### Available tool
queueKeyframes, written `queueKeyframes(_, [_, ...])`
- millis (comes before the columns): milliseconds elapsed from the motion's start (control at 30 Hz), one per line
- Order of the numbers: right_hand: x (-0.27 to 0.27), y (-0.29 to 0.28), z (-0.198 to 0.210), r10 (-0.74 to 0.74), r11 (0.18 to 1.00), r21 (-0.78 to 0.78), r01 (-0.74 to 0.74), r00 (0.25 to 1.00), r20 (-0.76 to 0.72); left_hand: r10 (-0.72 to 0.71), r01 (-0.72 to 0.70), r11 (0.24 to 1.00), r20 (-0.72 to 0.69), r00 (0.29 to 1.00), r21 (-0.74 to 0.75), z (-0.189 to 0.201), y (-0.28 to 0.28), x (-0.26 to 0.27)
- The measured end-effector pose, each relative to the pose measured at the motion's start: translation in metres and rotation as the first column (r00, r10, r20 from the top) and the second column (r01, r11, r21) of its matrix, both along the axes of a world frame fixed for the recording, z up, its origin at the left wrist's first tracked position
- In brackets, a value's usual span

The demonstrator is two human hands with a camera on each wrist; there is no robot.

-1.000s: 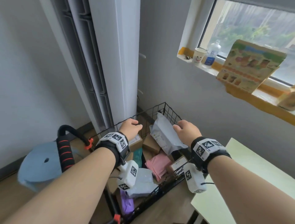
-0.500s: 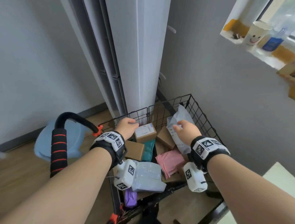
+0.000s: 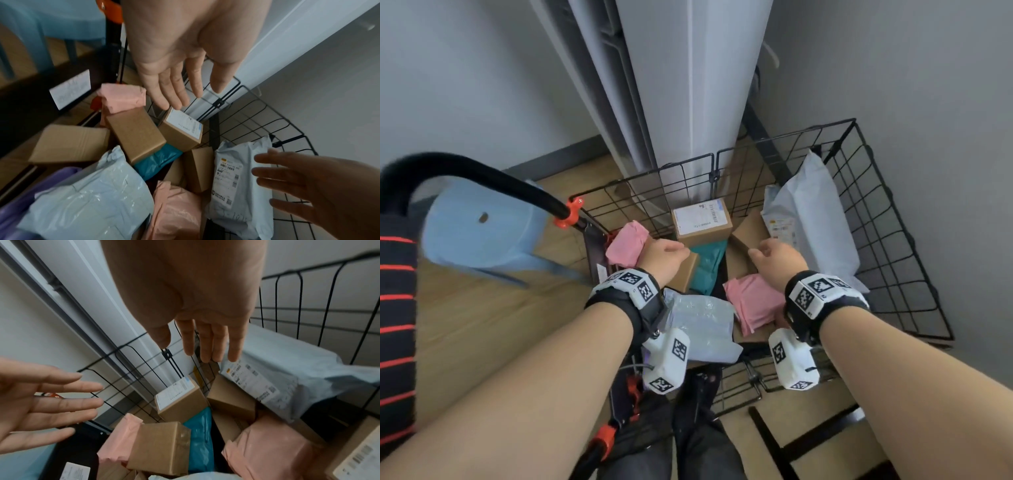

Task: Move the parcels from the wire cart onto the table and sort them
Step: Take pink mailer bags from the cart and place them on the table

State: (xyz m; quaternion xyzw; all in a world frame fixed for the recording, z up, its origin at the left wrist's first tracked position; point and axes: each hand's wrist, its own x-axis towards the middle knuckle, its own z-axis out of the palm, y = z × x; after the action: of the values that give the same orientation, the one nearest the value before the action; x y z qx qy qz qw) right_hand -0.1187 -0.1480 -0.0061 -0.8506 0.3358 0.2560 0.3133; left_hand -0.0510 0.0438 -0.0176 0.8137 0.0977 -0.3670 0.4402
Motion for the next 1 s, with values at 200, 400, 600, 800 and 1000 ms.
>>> queueKeyframes(200, [0.004, -0.002, -0.072, -0.042, 0.998, 0.034, 0.044, 0.998, -0.054, -0.004, -0.004, 0.998, -0.139, 0.990, -0.059, -0.066, -0.035, -0.006])
queueKeyframes(400, [0.003, -0.008, -0.144, -0.027, 0.998, 0.049, 0.032, 0.994, -0.104, 0.025, -0.046, 0.996, -0.243, 0.970, -0.080, -0.128, -0.051, -0.011])
queueKeyframes(600, [0.004, -0.010, -0.202, 0.004, 0.997, 0.072, 0.006, 0.990, -0.141, 0.019, -0.050, 0.995, -0.318, 0.948, -0.089, -0.186, -0.068, -0.009])
queueKeyframes(800, [0.009, -0.021, -0.244, 0.045, 0.997, 0.071, -0.034, 0.986, -0.159, -0.036, -0.007, 0.993, -0.365, 0.930, -0.114, -0.230, -0.082, -0.003])
queueKeyframes(1000, [0.008, -0.026, -0.274, 0.200, 0.980, 0.062, -0.191, 0.954, -0.225, -0.064, 0.019, 0.993, -0.384, 0.921, -0.120, -0.256, -0.091, -0.001])
